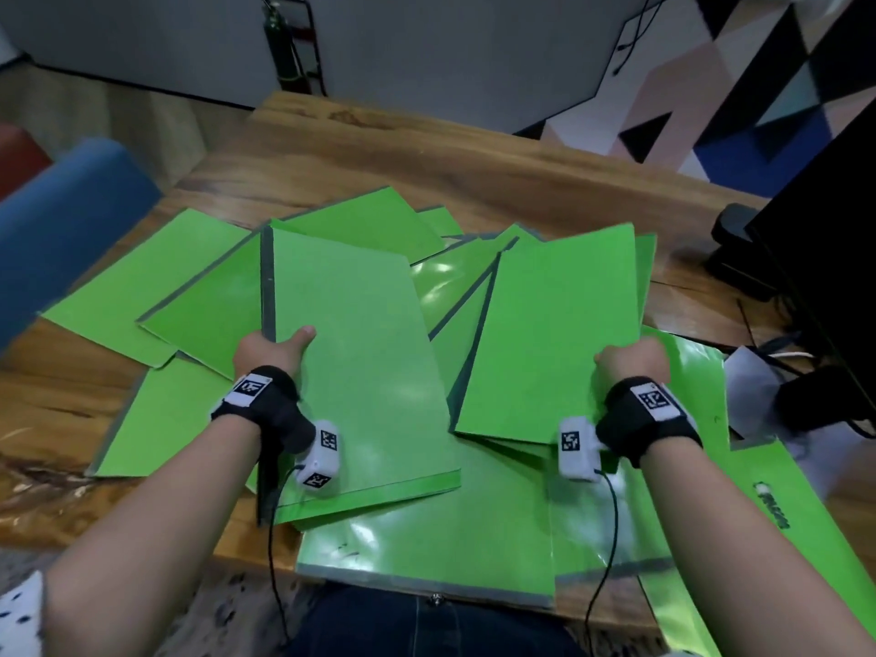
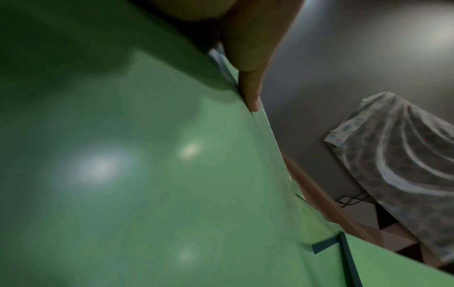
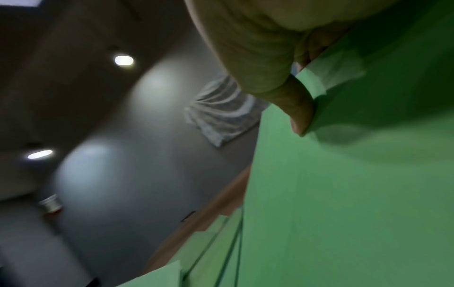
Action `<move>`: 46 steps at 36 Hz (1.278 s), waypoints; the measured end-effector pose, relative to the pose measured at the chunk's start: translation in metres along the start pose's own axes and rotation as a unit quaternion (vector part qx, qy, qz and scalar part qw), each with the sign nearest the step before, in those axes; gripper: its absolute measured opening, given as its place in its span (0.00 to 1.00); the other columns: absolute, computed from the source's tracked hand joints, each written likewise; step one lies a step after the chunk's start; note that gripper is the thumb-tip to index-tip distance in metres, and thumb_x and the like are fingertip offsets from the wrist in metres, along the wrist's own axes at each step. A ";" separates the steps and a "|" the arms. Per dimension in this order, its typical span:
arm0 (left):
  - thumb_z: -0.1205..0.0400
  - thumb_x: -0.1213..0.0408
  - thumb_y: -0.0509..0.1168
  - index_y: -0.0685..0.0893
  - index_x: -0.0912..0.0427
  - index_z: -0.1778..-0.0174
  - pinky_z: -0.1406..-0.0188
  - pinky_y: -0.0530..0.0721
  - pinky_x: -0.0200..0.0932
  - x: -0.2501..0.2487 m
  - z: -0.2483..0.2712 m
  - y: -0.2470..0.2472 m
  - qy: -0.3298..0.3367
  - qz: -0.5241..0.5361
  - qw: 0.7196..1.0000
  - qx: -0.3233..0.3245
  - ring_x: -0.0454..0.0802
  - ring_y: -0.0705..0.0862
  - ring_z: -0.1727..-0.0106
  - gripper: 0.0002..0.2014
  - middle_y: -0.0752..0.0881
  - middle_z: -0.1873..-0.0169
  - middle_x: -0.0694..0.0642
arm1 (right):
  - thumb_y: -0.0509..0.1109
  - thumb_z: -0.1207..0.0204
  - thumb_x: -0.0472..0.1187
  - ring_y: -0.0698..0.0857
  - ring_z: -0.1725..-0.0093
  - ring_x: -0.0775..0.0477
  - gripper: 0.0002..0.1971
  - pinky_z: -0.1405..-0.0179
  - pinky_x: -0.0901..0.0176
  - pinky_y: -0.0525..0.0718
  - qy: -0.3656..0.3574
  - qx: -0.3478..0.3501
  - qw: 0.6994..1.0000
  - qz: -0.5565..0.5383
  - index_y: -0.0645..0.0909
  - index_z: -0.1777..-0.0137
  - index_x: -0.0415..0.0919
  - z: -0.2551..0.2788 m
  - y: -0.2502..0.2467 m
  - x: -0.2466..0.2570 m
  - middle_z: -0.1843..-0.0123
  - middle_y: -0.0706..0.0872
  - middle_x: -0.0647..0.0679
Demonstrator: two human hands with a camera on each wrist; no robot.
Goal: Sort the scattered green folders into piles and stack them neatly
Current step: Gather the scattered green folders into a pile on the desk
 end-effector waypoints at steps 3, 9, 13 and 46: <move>0.28 0.45 0.73 0.79 0.68 0.41 0.48 0.83 0.56 -0.018 -0.003 -0.002 0.047 0.008 0.999 -0.002 0.62 0.83 0.50 0.31 0.85 0.47 0.65 | 0.70 0.26 0.36 0.83 0.48 0.37 0.14 0.54 0.54 0.77 -0.114 -0.045 0.992 -0.019 0.79 0.42 0.34 0.007 -0.032 0.049 0.44 0.85 0.37; 0.28 0.46 0.73 0.80 0.65 0.46 0.58 0.81 0.50 -0.036 0.011 0.012 0.099 0.014 0.993 0.059 0.62 0.84 0.55 0.26 0.82 0.60 0.59 | 0.71 0.26 0.40 0.84 0.42 0.41 0.17 0.42 0.52 0.79 -0.232 -0.053 0.963 -0.129 0.80 0.37 0.41 0.020 -0.068 0.093 0.40 0.86 0.42; 0.26 0.48 0.72 0.79 0.64 0.41 0.58 0.84 0.48 -0.013 0.031 0.044 0.069 0.005 0.990 0.125 0.58 0.83 0.58 0.26 0.82 0.60 0.57 | 0.73 0.30 0.44 0.83 0.39 0.40 0.25 0.36 0.39 0.80 -0.207 0.061 0.964 -0.155 0.77 0.32 0.41 0.014 -0.020 0.068 0.37 0.85 0.42; 0.35 0.42 0.77 0.69 0.70 0.29 0.50 0.77 0.50 0.012 0.069 0.068 -0.015 -0.114 0.979 0.170 0.63 0.79 0.38 0.47 0.78 0.36 0.67 | 0.72 0.25 0.48 0.73 0.26 0.38 0.39 0.29 0.49 0.75 -0.110 0.373 0.916 0.096 0.60 0.19 0.35 0.096 0.146 -0.028 0.19 0.64 0.38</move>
Point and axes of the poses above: each hand's wrist, its own z-axis away from the middle knuckle, its own y-axis out of the palm, x = y × z, the point moved 8 cm from there along -z, towards the middle knuckle
